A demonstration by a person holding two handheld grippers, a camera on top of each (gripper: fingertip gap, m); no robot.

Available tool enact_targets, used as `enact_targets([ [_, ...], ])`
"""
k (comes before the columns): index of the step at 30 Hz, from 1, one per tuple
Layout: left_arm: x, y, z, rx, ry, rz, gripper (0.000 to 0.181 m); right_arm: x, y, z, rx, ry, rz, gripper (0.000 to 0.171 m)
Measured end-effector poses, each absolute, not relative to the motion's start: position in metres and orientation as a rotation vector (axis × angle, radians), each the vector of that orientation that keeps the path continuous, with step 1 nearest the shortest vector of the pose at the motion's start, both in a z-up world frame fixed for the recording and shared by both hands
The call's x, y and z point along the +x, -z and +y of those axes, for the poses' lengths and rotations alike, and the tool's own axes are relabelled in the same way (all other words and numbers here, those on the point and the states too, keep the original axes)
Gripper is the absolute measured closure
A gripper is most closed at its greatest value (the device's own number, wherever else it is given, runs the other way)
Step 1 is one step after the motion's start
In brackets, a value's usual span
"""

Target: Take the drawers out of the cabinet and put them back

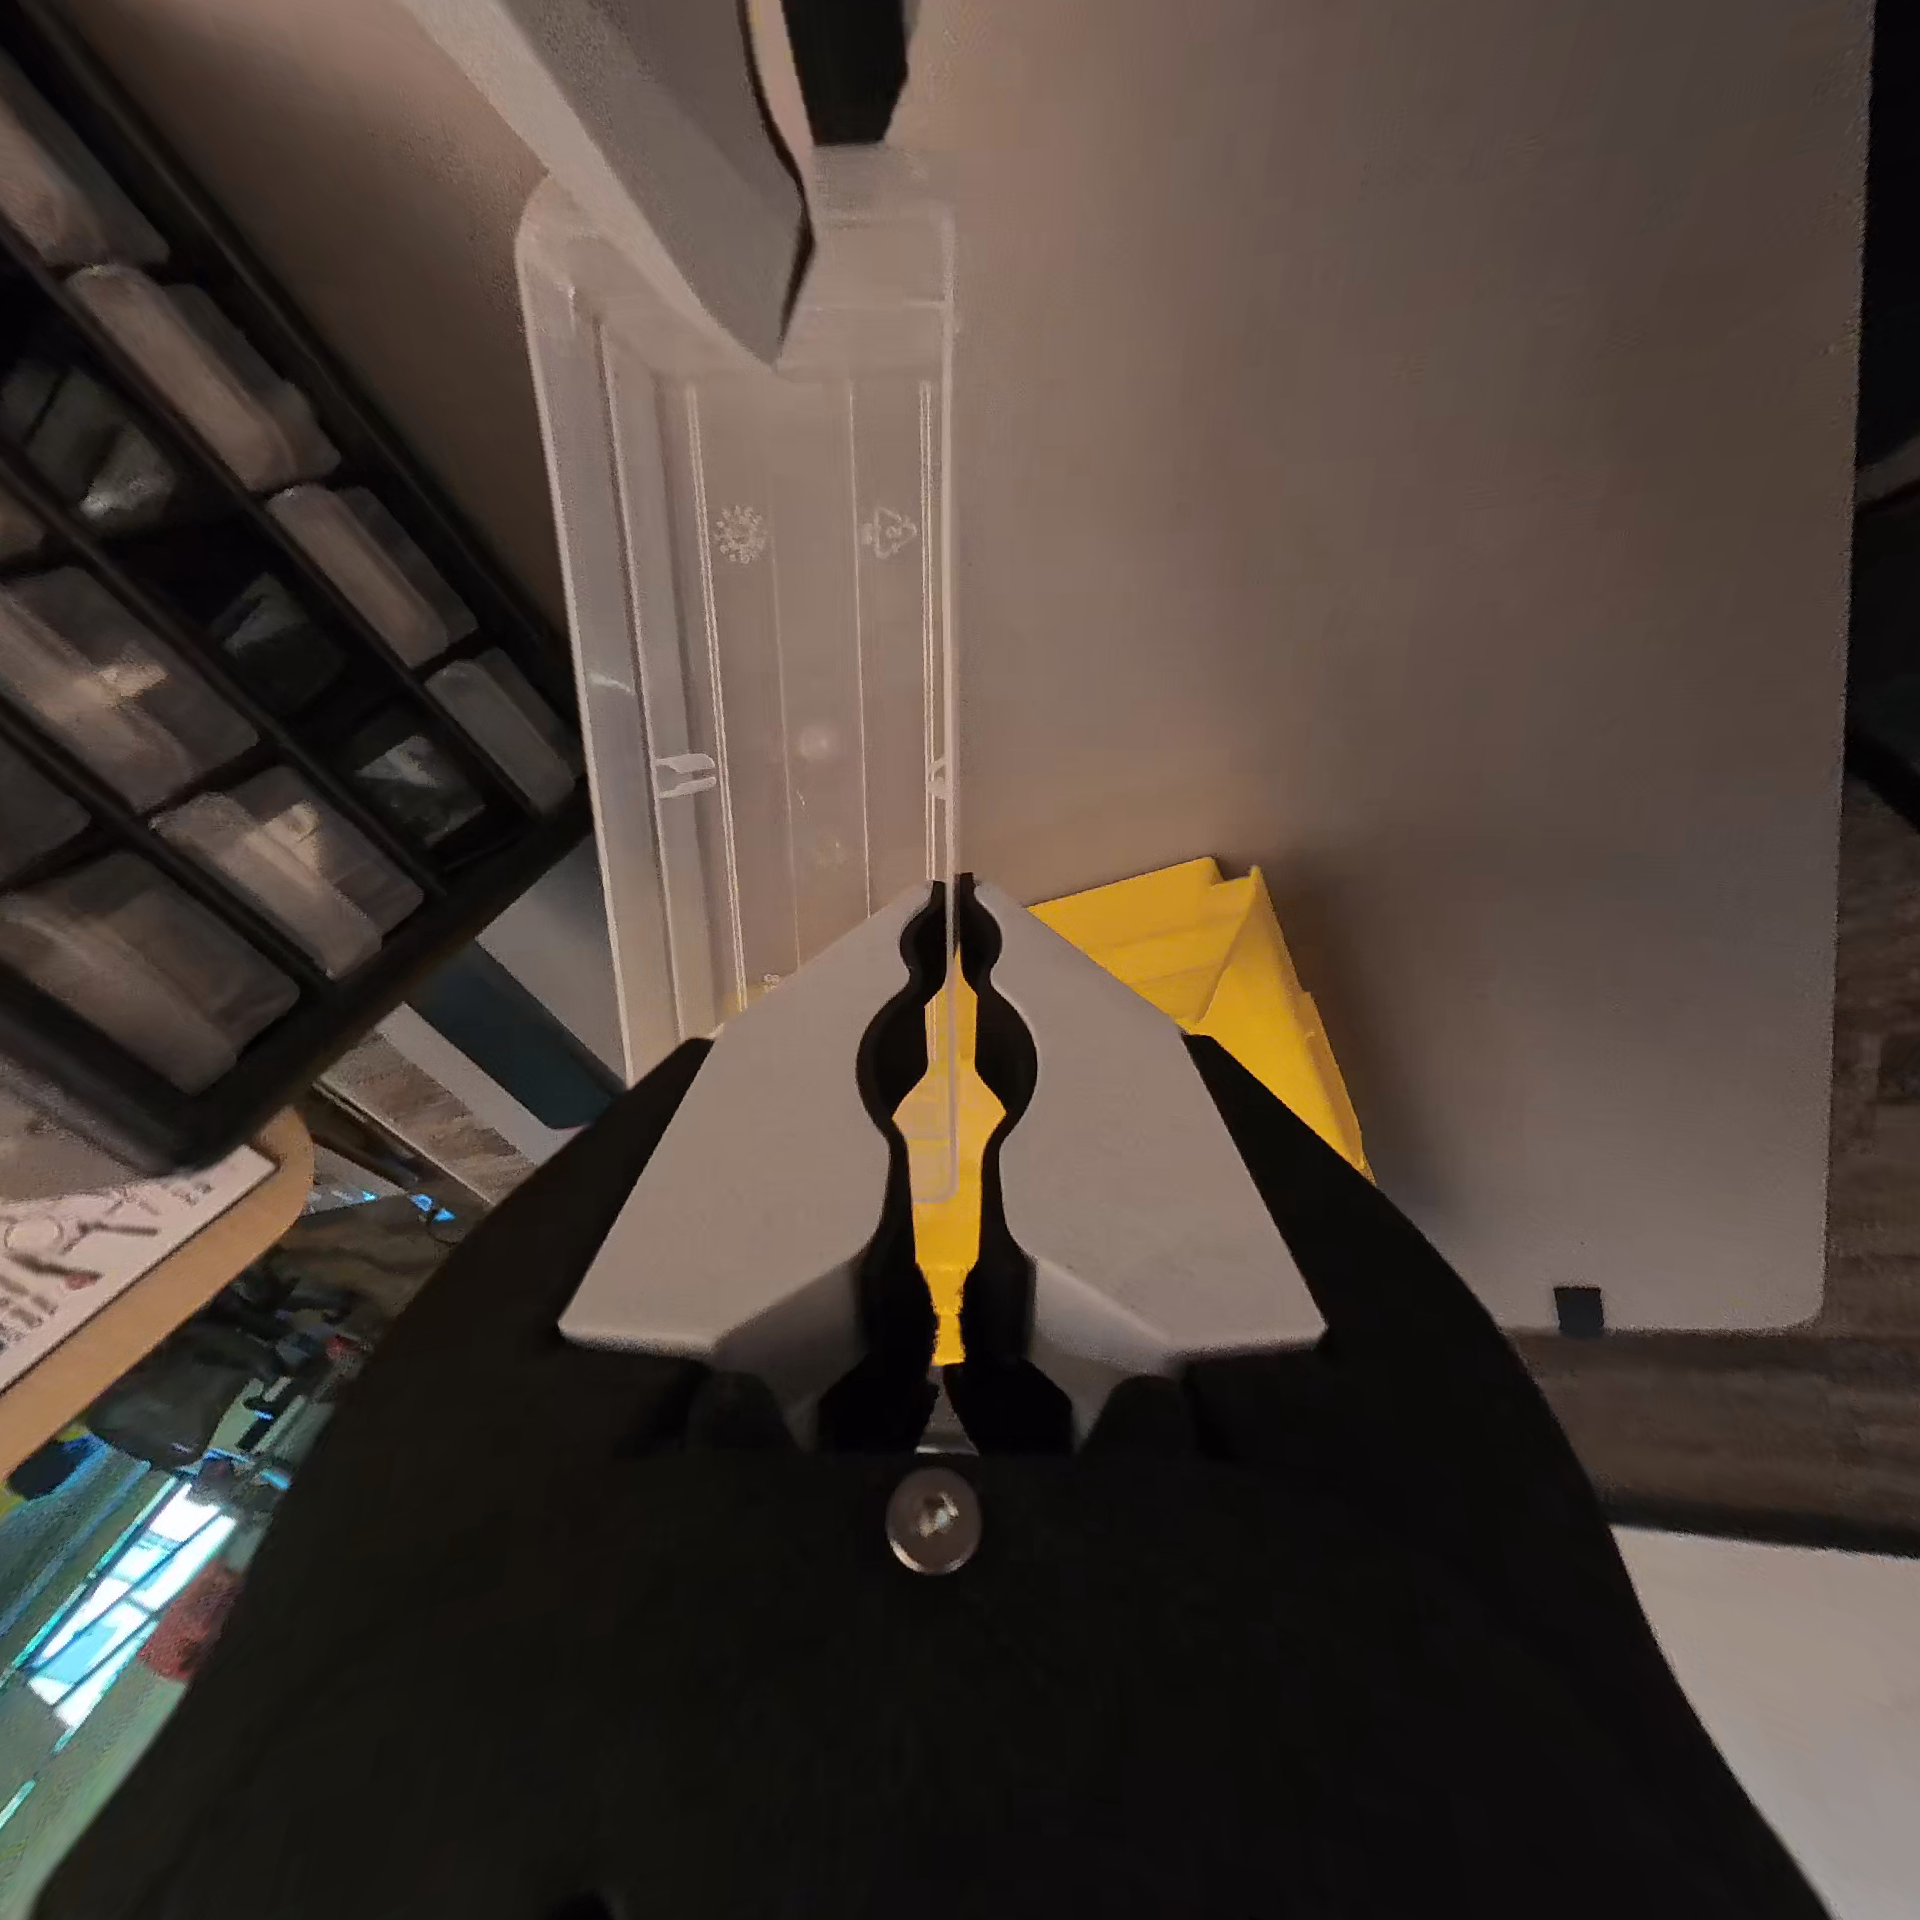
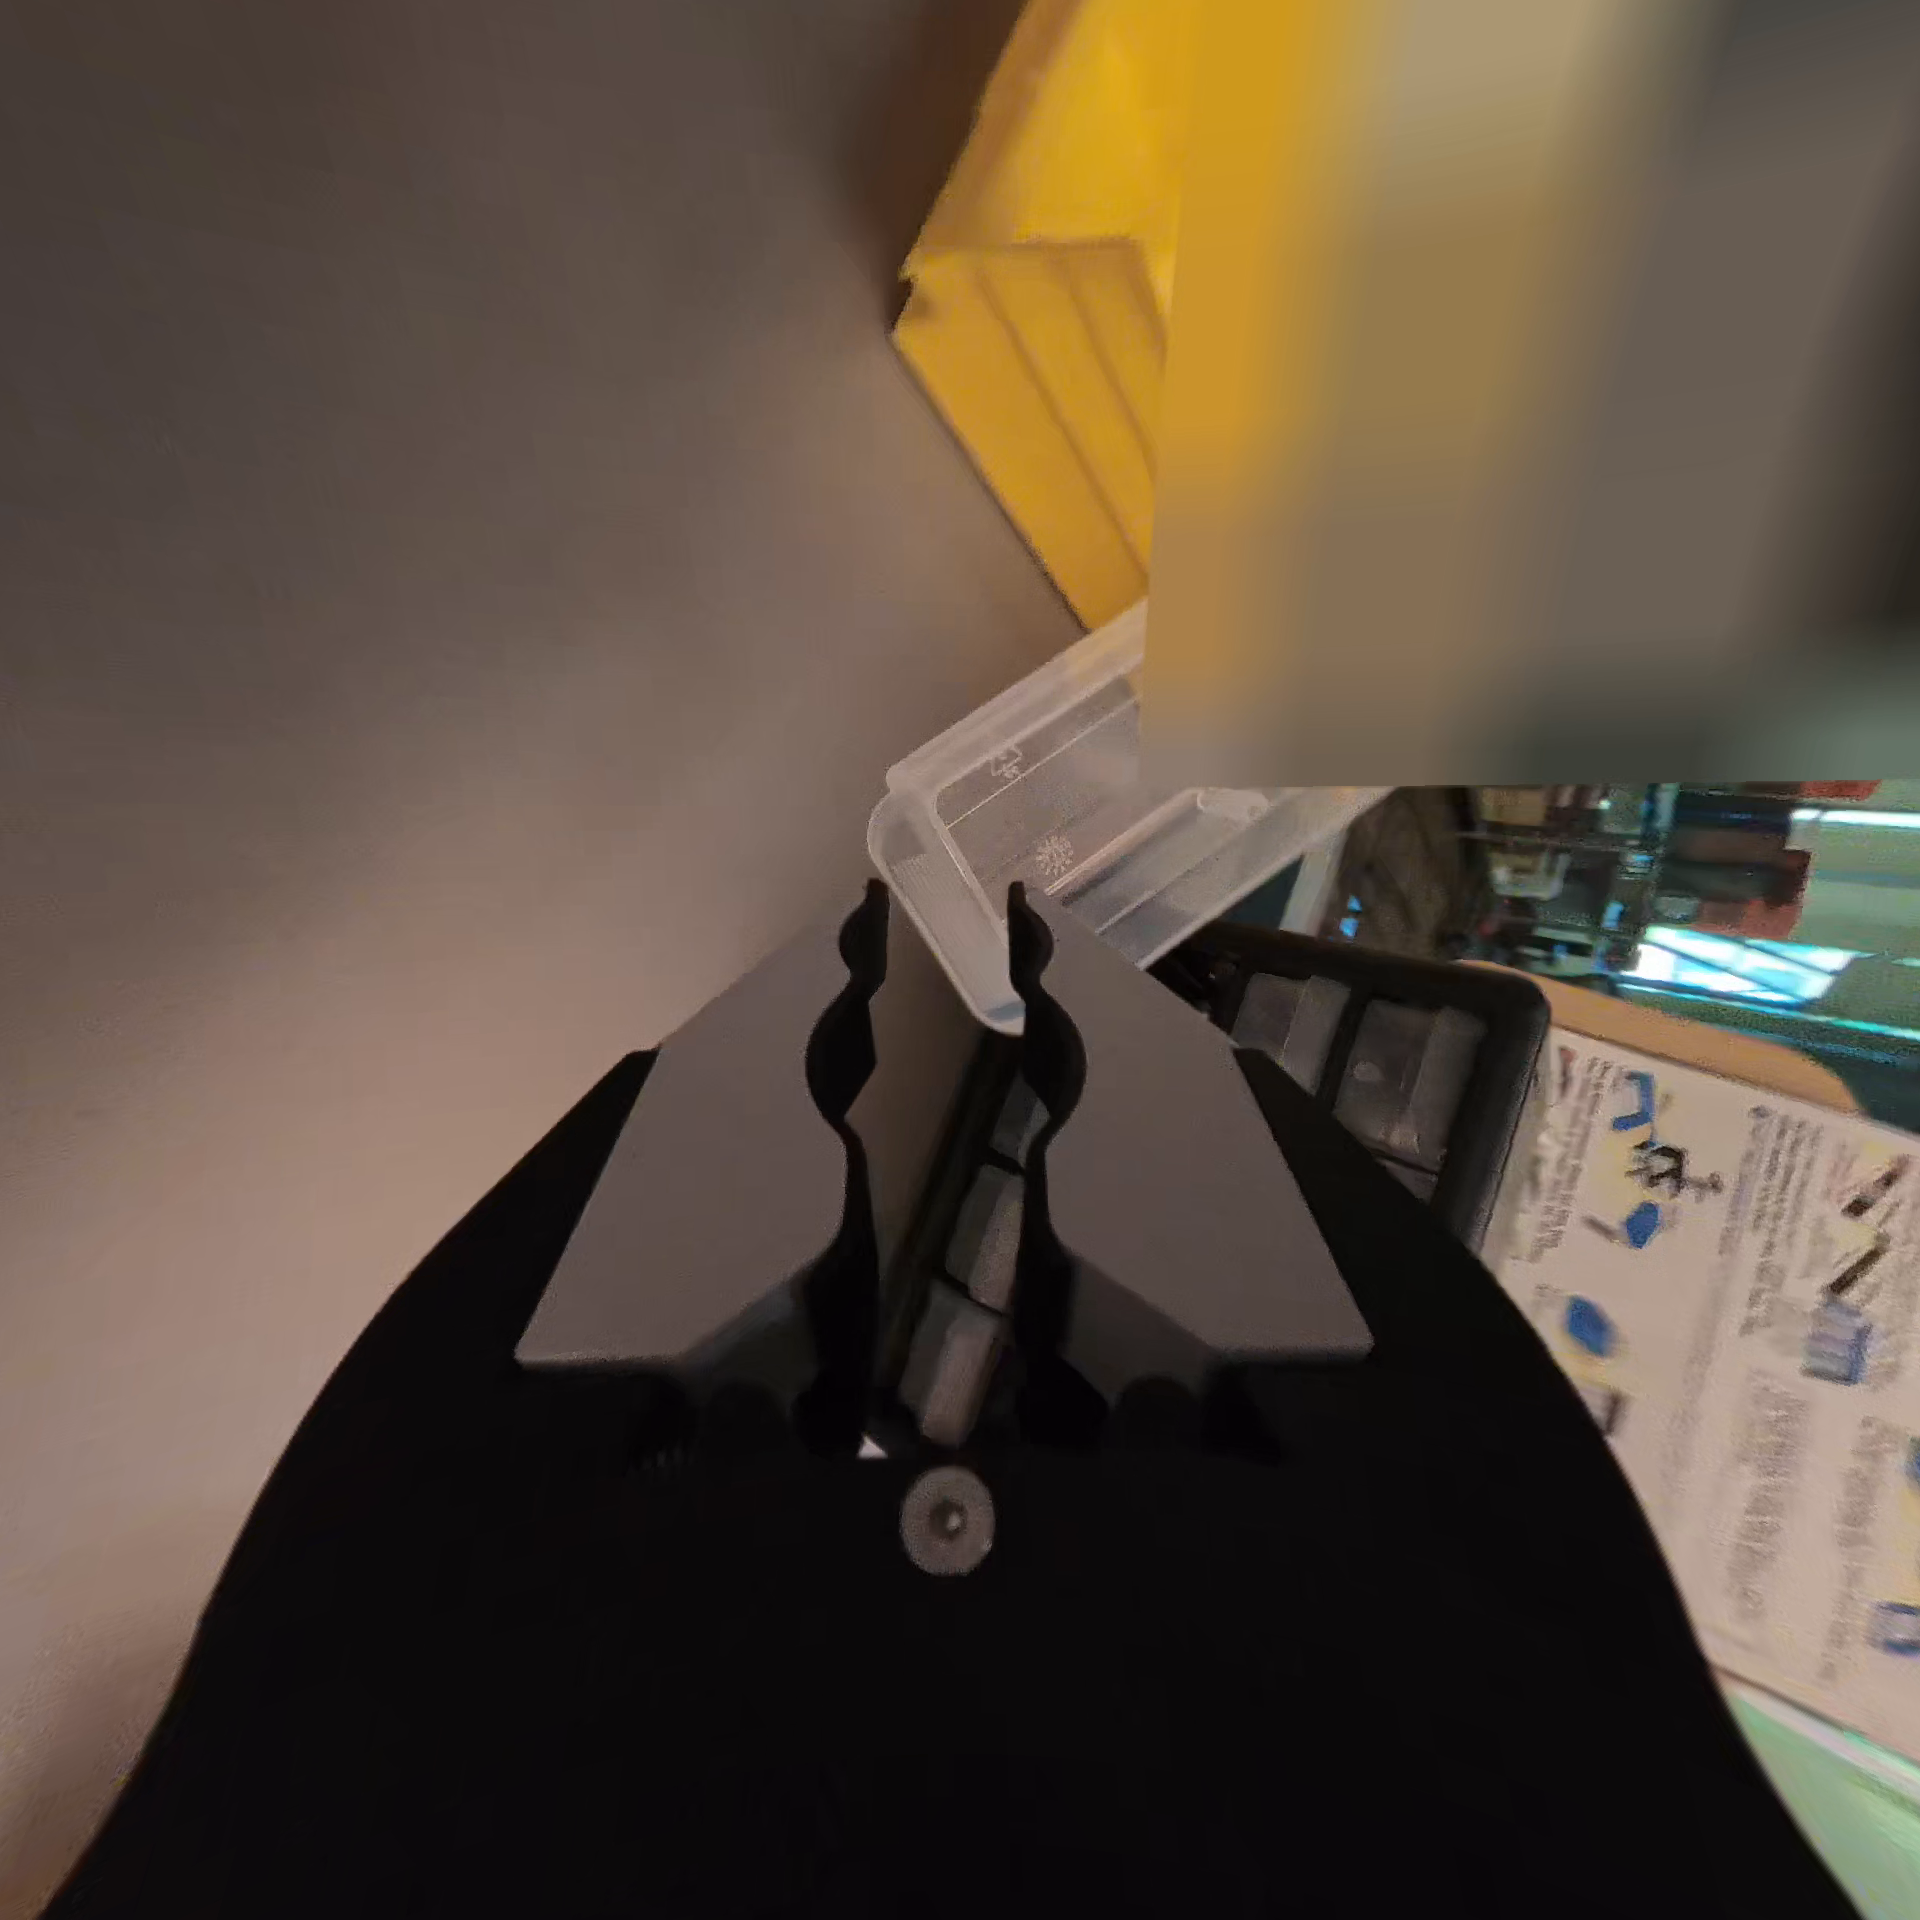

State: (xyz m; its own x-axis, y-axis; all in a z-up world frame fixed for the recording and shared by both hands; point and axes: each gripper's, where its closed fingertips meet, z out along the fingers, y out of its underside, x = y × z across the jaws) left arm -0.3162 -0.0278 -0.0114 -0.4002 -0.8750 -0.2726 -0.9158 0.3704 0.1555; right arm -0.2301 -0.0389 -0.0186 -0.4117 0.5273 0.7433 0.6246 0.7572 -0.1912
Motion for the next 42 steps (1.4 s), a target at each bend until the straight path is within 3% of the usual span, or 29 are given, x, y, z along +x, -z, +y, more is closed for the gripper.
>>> enact_targets([
  [1,-0.320,0.008,-0.024,-1.649,-0.446,2.449,0.181,-0.230,0.007,-0.041,-0.904,0.039,-2.054,0.145],
  [6,-0.332,0.002,-0.003,-1.730,-0.528,2.292,0.181,-0.234,-0.064,-0.023,-1.250,-0.565,-1.629,0.094],
  [10,-0.315,0.002,0.008,-1.726,-0.551,2.210,0.181,-0.241,-0.049,0.017,-1.445,-0.595,-1.459,0.084],
  [15,-0.294,-0.002,0.019,-1.716,-0.558,2.177,0.181,-0.245,-0.023,0.025,-1.504,-0.481,-1.520,0.085],
  [19,-0.284,-0.004,0.021,-1.700,-0.546,2.193,0.181,-0.236,-0.018,0.039,-1.494,-0.314,-1.528,0.102],
  [27,-0.283,-0.009,0.027,-1.738,-0.533,2.161,0.181,-0.232,-0.014,0.047,-1.532,-0.321,-1.521,0.100],
  [30,-0.283,-0.011,0.027,-1.741,-0.525,2.150,0.181,-0.232,-0.013,0.047,-1.529,-0.327,-1.535,0.109],
  [37,-0.277,-0.019,0.032,-1.732,-0.478,2.077,0.180,-0.226,-0.022,0.049,-1.538,-0.336,-1.506,0.111],
  [42,-0.269,-0.055,0.048,-1.729,-0.334,1.848,0.151,-0.209,-0.034,0.055,-1.578,-0.324,-1.456,0.112],
])
